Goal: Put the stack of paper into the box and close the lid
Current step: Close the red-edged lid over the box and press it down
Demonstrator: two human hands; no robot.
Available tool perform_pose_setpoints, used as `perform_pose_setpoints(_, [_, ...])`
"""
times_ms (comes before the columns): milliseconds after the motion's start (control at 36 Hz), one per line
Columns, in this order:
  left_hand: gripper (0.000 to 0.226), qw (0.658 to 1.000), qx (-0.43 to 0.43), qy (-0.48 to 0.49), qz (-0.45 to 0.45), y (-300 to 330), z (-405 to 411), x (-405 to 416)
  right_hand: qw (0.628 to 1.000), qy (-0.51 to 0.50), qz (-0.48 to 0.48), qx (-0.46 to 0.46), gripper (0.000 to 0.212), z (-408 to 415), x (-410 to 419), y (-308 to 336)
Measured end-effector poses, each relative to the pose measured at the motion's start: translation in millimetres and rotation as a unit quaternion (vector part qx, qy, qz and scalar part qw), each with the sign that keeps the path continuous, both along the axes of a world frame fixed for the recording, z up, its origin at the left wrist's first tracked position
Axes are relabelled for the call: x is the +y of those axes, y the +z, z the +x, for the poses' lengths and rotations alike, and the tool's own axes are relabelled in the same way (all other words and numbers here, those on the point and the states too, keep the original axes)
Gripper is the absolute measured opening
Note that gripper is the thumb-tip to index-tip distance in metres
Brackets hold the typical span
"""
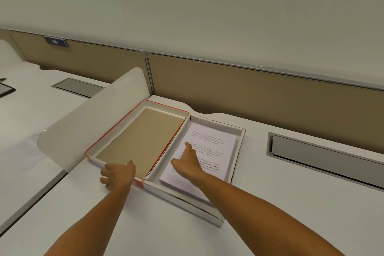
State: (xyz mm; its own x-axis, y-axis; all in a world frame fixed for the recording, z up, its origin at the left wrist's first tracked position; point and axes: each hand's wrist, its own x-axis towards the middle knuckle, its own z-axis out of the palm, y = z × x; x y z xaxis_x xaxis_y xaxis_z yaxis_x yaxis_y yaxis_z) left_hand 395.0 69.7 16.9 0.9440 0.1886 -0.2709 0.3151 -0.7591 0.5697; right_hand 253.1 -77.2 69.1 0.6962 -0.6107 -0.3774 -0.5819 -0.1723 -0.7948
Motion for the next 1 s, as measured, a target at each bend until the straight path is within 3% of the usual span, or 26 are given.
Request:
perform_pose_setpoints(250, [0.066,0.999,0.049,0.022,-0.01,-13,4,25,0.999,0.045,-0.015,0.021,0.082,15,8,-13])
perform_pose_setpoints(500, [0.025,0.99,0.037,-0.008,-0.138,-13,-2,20,0.998,0.052,-0.006,0.03,0.08,17,14,-19])
perform_pose_setpoints(639, [0.043,0.976,0.034,-0.003,-0.215,-6,-5,22,0.998,0.052,-0.011,0.024,0.079,11,16,-14])
perform_pose_setpoints(889, [0.046,0.925,0.025,0.03,-0.377,-5,-6,23,0.999,0.034,-0.001,0.0,0.08,7,8,-1])
perform_pose_setpoints(1000, [0.064,0.908,-0.005,0.011,-0.419,1,-13,25,1.0,0.023,0.006,-0.017,0.078,3,7,12])
